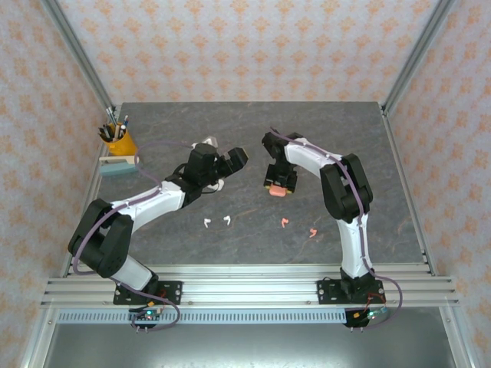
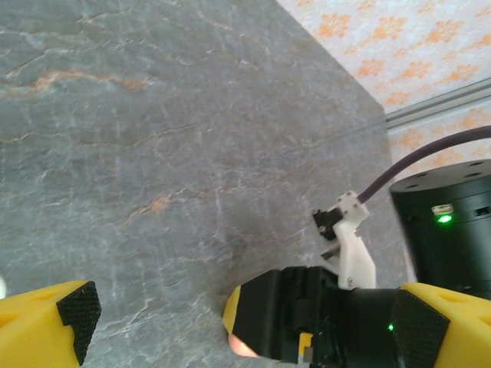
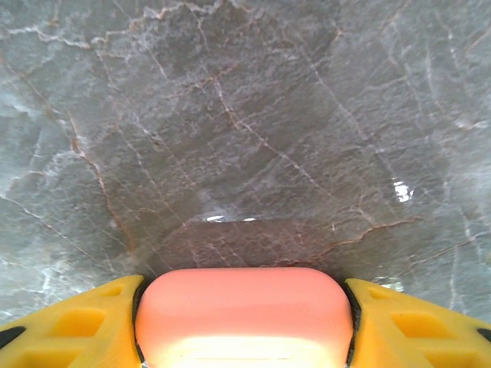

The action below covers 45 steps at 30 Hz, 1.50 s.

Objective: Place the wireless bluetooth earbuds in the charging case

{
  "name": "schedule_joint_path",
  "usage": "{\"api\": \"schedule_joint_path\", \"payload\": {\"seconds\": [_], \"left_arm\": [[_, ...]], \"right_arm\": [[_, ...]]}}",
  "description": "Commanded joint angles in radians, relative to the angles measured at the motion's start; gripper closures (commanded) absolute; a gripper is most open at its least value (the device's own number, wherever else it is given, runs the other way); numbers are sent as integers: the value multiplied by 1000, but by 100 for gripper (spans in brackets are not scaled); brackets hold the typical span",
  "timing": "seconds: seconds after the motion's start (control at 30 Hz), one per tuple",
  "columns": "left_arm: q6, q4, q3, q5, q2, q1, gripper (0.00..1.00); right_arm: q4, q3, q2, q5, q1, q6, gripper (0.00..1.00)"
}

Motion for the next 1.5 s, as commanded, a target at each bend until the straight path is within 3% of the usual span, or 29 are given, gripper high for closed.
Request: {"api": "schedule_joint_path", "payload": {"seconds": [0.0,0.57,0.8,1.07,1.27,1.47], "left_arm": [[-14,51,-37,-13,-28,-21,0],[-67,288,-85,3,134,-129,3],[-86,332,-48,11,221,-152,4],[-98,344,-54,-13,213,-154,4],[-99,343,-54,-21,201,-154,4],[-94,342,-57,-34,179,-154,4]], "right_arm": [[15,47,-27,-4,6,119,46],[33,105,20,-71,-34,285,46],[6,116,51,-54,-39,283,46],[-25,106,80,-16,-38,270,46],[-64,128,86,12,-17,250,29],[-103,153,102,44,11,235,26]]}}
